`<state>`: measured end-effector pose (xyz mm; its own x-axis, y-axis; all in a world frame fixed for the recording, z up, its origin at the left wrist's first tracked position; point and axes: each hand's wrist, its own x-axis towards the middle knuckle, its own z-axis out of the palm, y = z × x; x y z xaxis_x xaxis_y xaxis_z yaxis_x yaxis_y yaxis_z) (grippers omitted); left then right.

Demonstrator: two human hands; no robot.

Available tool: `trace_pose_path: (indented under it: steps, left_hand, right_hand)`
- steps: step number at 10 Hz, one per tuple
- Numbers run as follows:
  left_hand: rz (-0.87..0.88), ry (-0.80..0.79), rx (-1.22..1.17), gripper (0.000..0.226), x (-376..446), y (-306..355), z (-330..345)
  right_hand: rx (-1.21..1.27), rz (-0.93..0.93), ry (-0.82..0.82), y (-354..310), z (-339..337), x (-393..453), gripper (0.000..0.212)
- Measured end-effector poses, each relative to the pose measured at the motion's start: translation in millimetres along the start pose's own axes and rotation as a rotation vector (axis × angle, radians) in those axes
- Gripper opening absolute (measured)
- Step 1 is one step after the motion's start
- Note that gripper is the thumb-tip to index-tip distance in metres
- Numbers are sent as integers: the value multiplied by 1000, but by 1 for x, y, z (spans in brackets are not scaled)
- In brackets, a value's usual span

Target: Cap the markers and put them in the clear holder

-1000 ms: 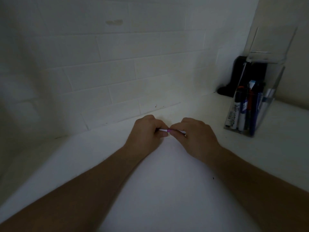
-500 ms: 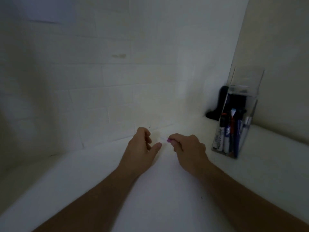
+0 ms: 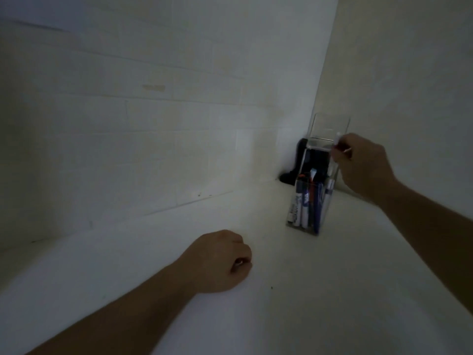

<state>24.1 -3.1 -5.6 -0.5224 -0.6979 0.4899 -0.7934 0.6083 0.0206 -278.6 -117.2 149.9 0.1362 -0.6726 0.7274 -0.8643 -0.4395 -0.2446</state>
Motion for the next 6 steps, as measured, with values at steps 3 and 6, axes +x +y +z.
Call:
trace_pose_path:
  steps: [3,6]
  left_hand:
    - [-96,-10,-94,23,-1,-8,1]
    - [-266,-46,-118,16,0,-4,0]
  right_hand:
    - [-77,82,-139,17,38,-20,33]
    - [98,64,66,7,26,-72,33]
